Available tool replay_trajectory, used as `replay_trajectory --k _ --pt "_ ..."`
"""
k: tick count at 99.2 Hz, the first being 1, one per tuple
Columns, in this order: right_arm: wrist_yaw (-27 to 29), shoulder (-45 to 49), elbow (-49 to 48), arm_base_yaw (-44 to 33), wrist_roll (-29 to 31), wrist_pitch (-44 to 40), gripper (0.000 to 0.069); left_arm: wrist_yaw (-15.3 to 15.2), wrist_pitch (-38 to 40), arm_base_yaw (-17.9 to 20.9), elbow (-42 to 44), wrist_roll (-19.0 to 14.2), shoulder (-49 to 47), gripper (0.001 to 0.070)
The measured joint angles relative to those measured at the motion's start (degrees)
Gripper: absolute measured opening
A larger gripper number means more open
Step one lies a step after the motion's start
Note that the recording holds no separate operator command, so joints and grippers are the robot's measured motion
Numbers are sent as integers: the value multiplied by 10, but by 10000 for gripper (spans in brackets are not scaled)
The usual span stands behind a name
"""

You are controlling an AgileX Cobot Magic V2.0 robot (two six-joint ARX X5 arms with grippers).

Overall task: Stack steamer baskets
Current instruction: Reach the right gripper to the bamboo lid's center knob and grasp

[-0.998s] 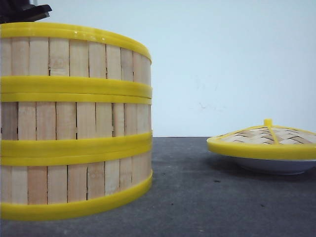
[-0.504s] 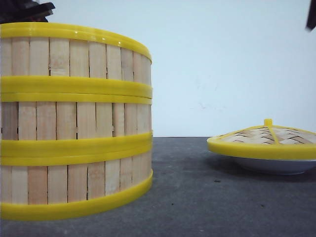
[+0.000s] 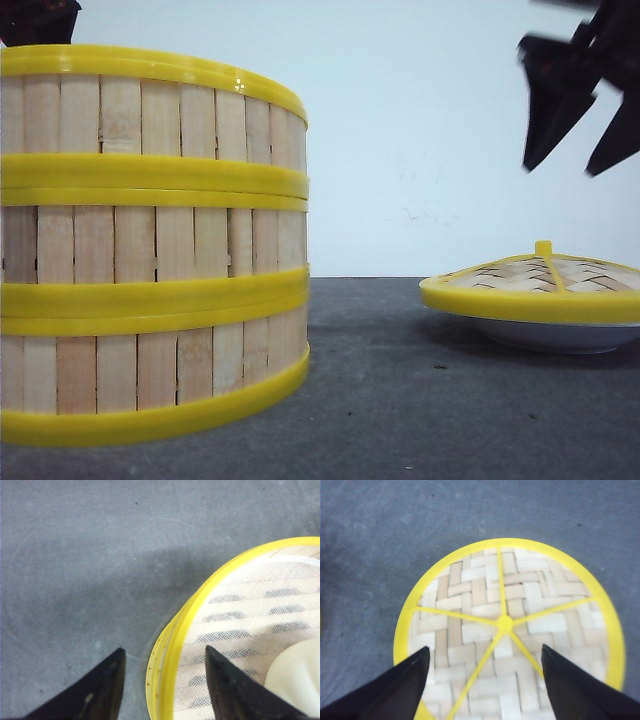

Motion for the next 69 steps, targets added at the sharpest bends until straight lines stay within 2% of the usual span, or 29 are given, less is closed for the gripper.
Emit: replay_trajectory --k 43,69 --pt "12 124 0 0 -9 94 434 0 0 0 0 0 0 299" --pt "20 134 0 -3 -10 100 238 0 0 0 0 0 0 299"
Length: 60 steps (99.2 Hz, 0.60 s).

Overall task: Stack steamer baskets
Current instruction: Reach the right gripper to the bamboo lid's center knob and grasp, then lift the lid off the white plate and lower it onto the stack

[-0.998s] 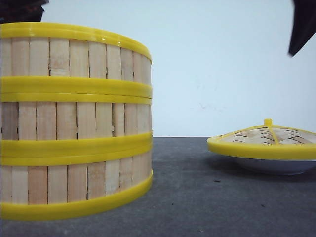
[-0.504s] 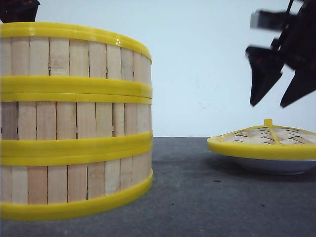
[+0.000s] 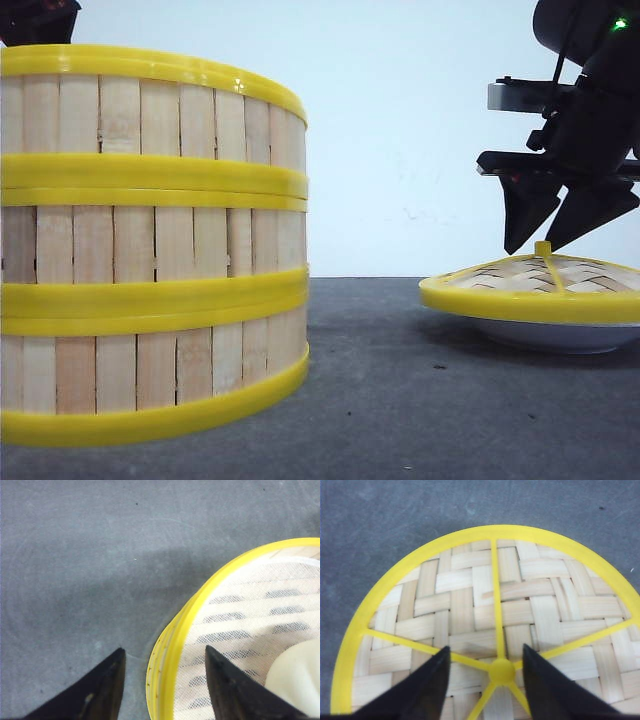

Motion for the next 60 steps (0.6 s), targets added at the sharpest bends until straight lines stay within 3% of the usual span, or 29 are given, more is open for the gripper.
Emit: replay_trajectory --k 10,36,50,60 --pt "2 0 0 -2 0 -2 198 -1 0 0 0 0 0 299" --pt "7 0 0 -6 0 -5 181 -1 0 0 0 0 0 299" --pt "9 0 0 -7 0 -7 67 -1 0 0 0 0 0 299" --pt "7 0 0 -7 0 -7 56 -1 1 0 0 0 0 299"
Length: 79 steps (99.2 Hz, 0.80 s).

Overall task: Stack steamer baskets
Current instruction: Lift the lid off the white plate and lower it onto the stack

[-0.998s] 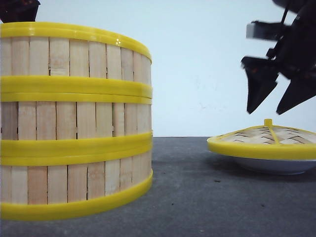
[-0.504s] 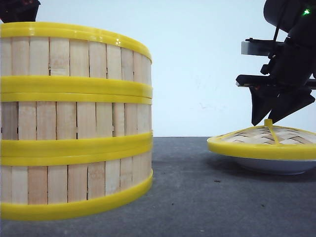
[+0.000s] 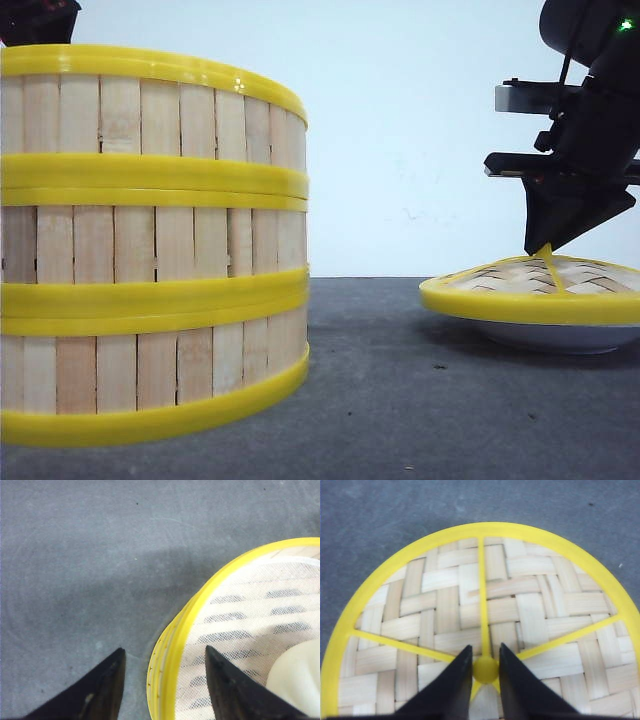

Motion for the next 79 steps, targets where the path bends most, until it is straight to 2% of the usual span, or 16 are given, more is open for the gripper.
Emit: replay_trajectory --k 11,25,31,42,53,66,71,79 --pt "0 0 5 0 0 -8 56 0 2 0 0 0 0 299" --pt "-4 -7 45 0 0 -66 56 -1 2 0 0 0 0 299" --pt "-21 -17 76 0 0 -93 56 -5 2 0 0 0 0 299" --pt "-66 -31 157 5 0 -138 56 -35 6 7 0 0 0 299" --pt "-103 -33 237 22 0 -192 55 -44 6 17 0 0 0 299" --pt "-118 -33 303 64 0 -230 55 -42 7 42 0 0 -1 299" --pt "-118 -33 328 86 0 -239 55 -60 10 59 0 0 -2 299" --pt "-119 -33 367 123 0 -244 55 -66 10 87 0 -3 -2 299"
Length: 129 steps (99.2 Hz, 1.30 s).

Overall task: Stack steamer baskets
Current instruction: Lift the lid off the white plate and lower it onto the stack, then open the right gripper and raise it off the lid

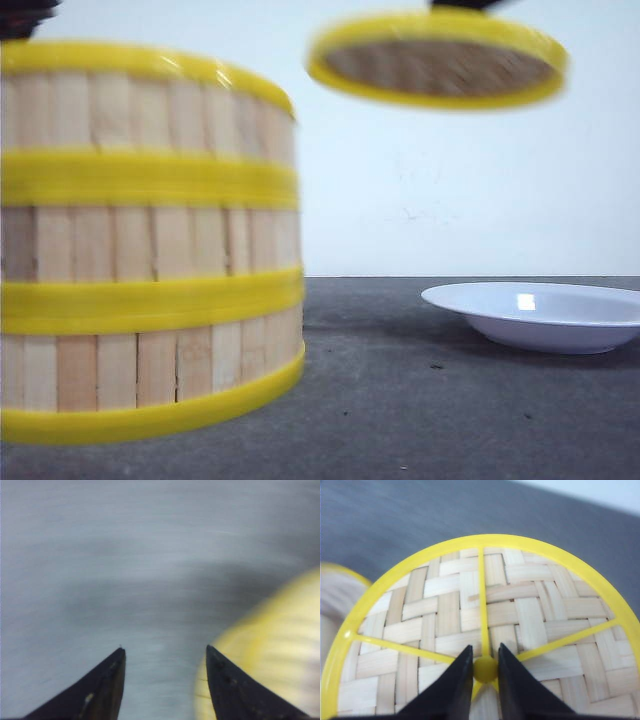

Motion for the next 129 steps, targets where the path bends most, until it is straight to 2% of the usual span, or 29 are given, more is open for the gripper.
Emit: replay_trajectory --k 5,16,32,58,86,129 --pt "1 1 21 25 0 -2 55 7 5 9 0 -3 0 299" --pt "2 8 63 78 0 -3 55 56 21 9 0 -4 0 299" --pt "1 39 101 142 -4 -10 55 54 29 17 0 -4 0 299" --pt "17 123 120 209 -19 -20 55 54 51 61 0 -4 0 299" --pt "34 190 176 238 -38 -40 55 54 51 94 0 -4 0 299" --pt "46 222 179 252 -45 -49 55 54 51 96 0 -4 0 299"
